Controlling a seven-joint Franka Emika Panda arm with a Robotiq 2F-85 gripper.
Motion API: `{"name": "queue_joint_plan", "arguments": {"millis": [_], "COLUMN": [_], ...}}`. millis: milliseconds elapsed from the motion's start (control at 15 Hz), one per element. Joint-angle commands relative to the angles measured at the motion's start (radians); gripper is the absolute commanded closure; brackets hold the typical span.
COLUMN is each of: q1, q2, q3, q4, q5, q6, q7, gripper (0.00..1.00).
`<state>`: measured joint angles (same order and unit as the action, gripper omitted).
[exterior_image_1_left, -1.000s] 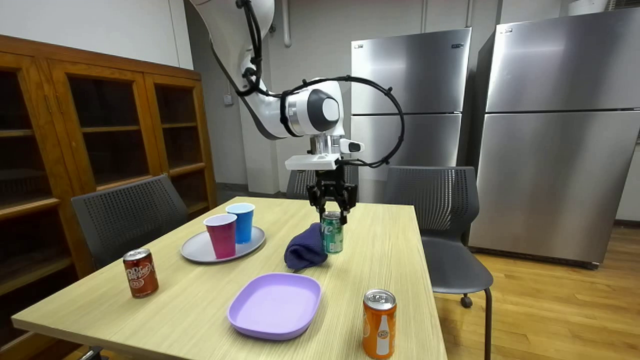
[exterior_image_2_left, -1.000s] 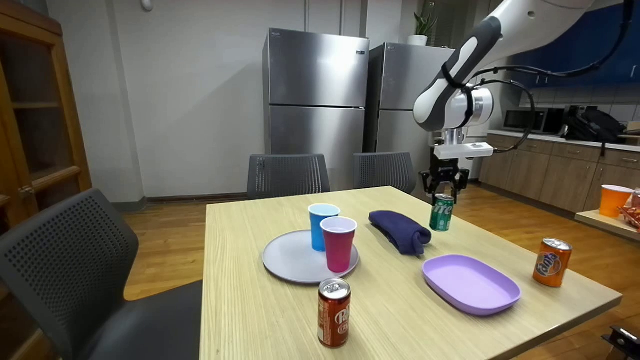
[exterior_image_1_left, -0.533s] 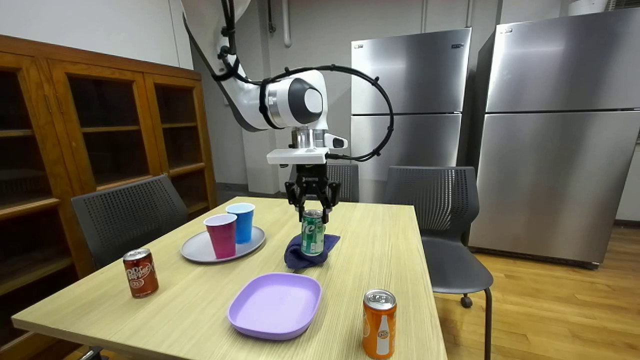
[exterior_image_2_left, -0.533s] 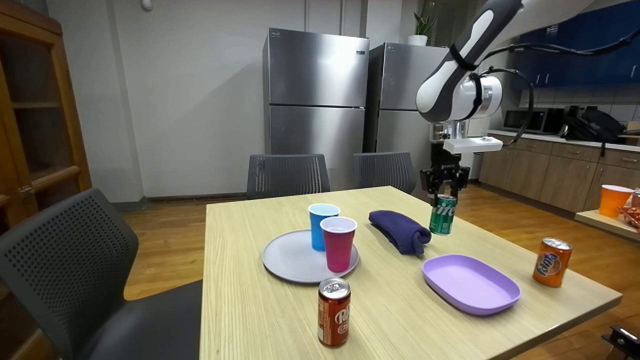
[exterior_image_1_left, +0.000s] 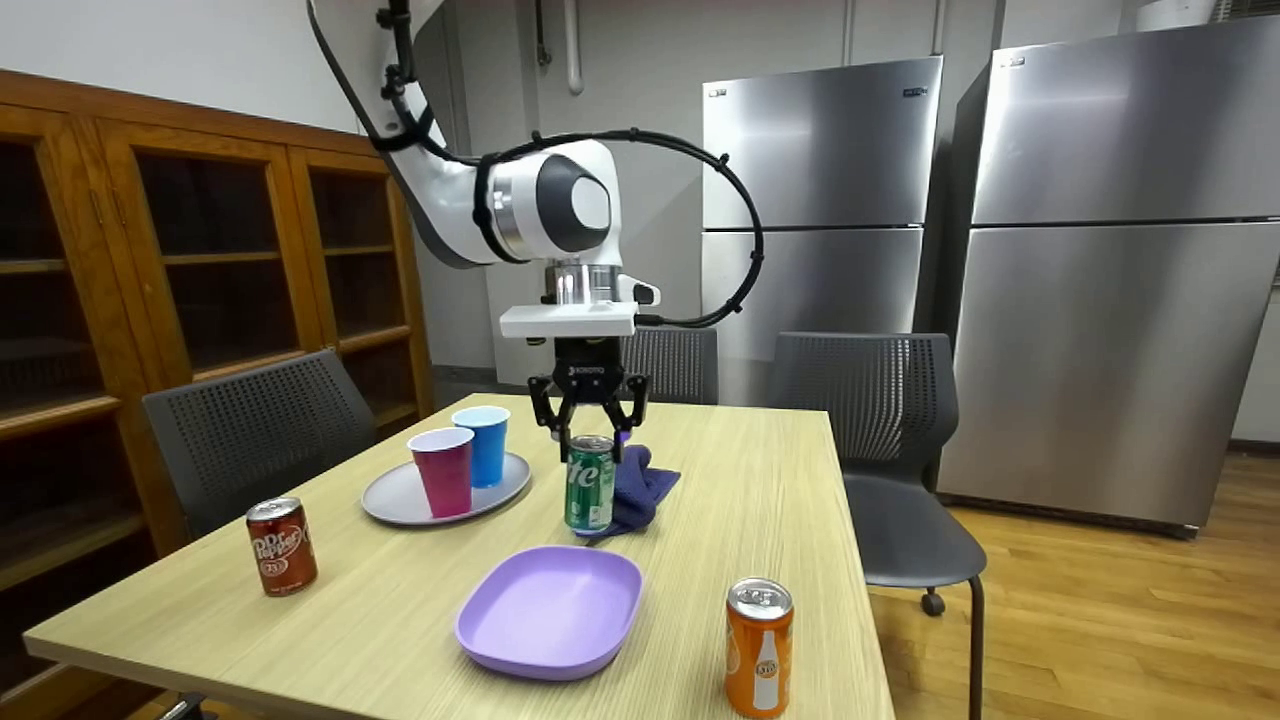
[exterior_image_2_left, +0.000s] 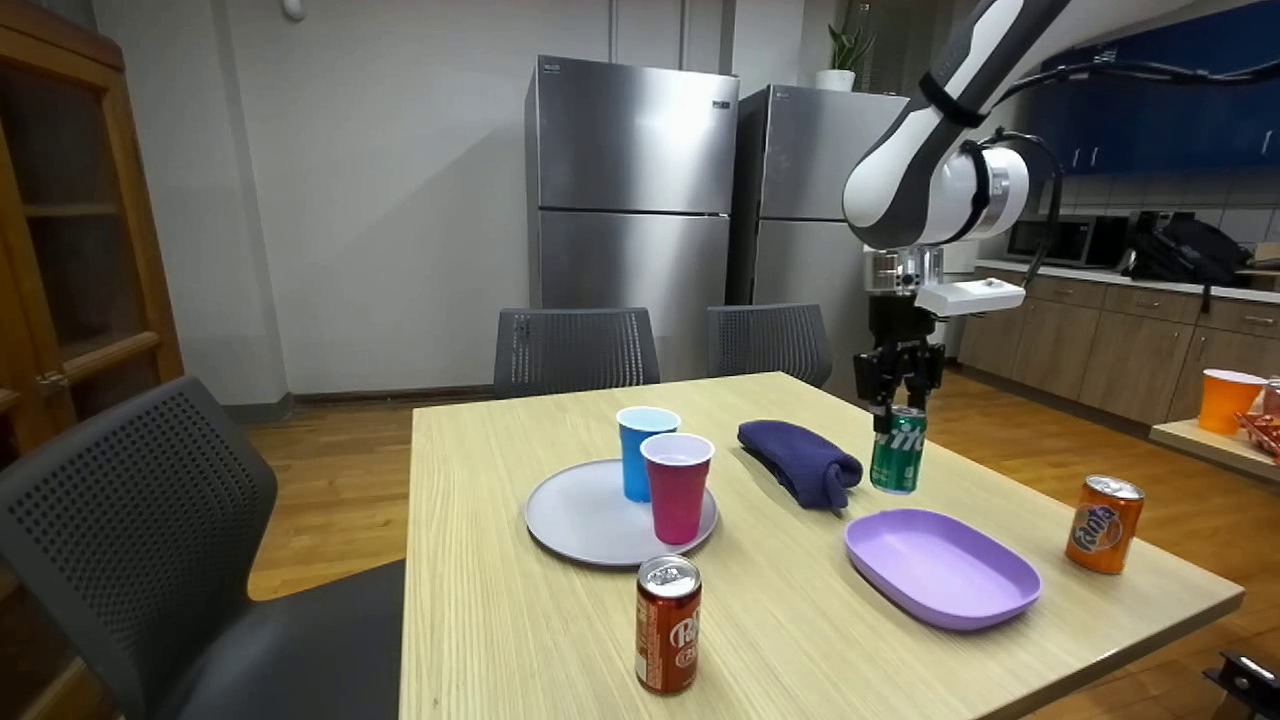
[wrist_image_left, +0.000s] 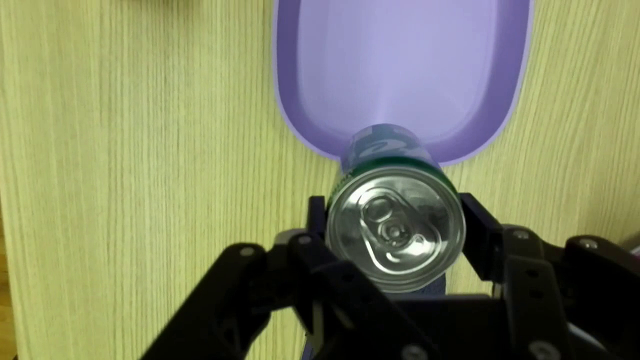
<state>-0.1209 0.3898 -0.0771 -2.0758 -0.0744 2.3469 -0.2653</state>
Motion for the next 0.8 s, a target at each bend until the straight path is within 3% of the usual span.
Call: {"name": "queue_joint_plan", "arguments": {"millis": [0,733], "q1": [0.002,0.025], "q2": [-0.067,-0.032], "q3": [0.004,-0.003], "q4": [-0.096,-0.204], "q5": [-0.054,-0.077], "q6": [0.048,0.242], "q7": [-0.028,0.06], "gripper": [0.6,0.6]}}
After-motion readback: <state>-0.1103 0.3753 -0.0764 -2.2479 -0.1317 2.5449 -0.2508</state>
